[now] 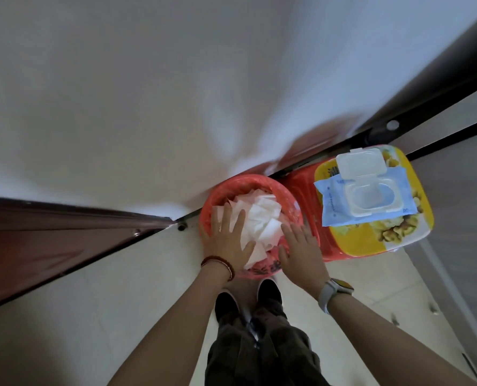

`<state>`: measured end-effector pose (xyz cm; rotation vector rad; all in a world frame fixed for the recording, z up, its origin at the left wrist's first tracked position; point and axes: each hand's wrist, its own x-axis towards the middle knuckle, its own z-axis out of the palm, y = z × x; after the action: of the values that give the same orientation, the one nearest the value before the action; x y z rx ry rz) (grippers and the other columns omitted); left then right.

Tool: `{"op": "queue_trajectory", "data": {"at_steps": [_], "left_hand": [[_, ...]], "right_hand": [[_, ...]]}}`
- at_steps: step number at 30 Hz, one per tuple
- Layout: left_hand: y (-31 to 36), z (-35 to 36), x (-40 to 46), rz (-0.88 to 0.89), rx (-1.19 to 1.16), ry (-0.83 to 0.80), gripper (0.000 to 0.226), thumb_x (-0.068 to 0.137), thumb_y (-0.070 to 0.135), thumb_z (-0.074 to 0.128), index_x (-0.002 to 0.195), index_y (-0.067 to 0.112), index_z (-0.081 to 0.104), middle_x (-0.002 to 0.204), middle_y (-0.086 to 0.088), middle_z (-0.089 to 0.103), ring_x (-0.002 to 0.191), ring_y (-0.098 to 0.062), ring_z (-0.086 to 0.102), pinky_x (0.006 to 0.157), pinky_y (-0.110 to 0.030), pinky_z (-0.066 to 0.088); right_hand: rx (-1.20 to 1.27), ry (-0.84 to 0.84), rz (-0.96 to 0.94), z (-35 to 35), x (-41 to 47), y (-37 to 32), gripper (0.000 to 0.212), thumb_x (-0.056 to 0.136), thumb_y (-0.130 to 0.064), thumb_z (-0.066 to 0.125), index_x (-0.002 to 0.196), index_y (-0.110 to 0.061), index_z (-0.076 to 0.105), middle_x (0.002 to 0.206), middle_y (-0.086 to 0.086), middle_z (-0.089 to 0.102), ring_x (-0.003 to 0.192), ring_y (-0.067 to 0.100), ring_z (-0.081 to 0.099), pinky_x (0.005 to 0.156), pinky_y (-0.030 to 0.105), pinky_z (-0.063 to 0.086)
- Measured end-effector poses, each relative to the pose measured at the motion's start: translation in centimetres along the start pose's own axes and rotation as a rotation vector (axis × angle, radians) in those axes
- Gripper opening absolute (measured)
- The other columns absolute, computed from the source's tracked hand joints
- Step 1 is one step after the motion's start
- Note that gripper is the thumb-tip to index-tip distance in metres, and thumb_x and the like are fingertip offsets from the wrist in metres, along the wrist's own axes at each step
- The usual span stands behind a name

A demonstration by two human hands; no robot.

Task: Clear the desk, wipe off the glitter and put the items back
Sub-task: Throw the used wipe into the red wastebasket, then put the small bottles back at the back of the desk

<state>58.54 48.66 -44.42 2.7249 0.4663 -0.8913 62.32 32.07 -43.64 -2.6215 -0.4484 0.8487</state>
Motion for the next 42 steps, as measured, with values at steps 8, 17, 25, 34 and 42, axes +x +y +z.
{"op": "queue_trajectory", "data": {"at_steps": [8, 17, 25, 34, 42], "left_hand": [[-2.9, -7.7, -10.5, -0.203, -0.239, 0.199, 0.057, 0.093, 0.039, 0.036, 0.143, 0.024, 0.016, 0.151, -0.006, 0.013, 0.14, -0.025, 0.005, 0.112, -0.053, 0.004], [-11.8, -17.8, -34.3, -0.467, -0.29, 0.812, 0.043, 0.078, 0.034, 0.038, 0.098, 0.011, 0.067, 0.103, -0.011, 0.067, 0.093, -0.029, 0.064, 0.077, -0.047, 0.049], [-17.7, -13.7, -66.5, -1.034, -0.283, 1.07, 0.05, 0.079, 0.04, 0.031, 0.108, 0.016, 0.064, 0.11, -0.007, 0.065, 0.095, -0.033, 0.061, 0.085, -0.047, 0.042], [-14.7, 3.3, -94.6, -1.592, -0.389, 1.195, 0.035, 0.088, 0.028, 0.053, 0.121, 0.017, 0.056, 0.124, -0.005, 0.057, 0.116, -0.028, 0.049, 0.099, -0.042, 0.03], [-15.0, 12.8, -103.2, -1.795, -0.613, 1.277, 0.034, 0.088, 0.022, 0.054, 0.121, 0.014, 0.056, 0.122, -0.008, 0.057, 0.112, -0.028, 0.052, 0.095, -0.044, 0.039]], "right_hand": [[-0.128, 0.017, -0.178, -8.4, -4.8, -7.7, 0.056, 0.089, -0.032, 0.031, 0.142, -0.013, 0.029, 0.149, 0.011, 0.031, 0.139, 0.031, 0.022, 0.111, 0.053, 0.014], [-0.04, 0.136, -0.759, -14.6, -17.9, -28.7, 0.034, 0.079, -0.026, 0.037, 0.09, -0.012, 0.066, 0.085, 0.005, 0.069, 0.087, 0.03, 0.065, 0.082, 0.049, 0.05], [-0.027, 0.031, -1.319, -8.8, -41.0, -44.2, 0.041, 0.08, -0.031, 0.034, 0.095, -0.013, 0.068, 0.087, 0.006, 0.069, 0.09, 0.03, 0.063, 0.075, 0.04, 0.05], [-0.037, -0.261, -1.733, 3.9, -65.5, -48.6, 0.036, 0.088, -0.027, 0.038, 0.108, -0.012, 0.064, 0.101, 0.008, 0.068, 0.101, 0.029, 0.059, 0.086, 0.038, 0.048], [-0.138, -0.558, -1.857, 13.4, -76.1, -50.7, 0.033, 0.096, -0.02, 0.041, 0.127, -0.015, 0.051, 0.128, 0.0, 0.055, 0.119, 0.013, 0.048, 0.093, 0.015, 0.033]]}}
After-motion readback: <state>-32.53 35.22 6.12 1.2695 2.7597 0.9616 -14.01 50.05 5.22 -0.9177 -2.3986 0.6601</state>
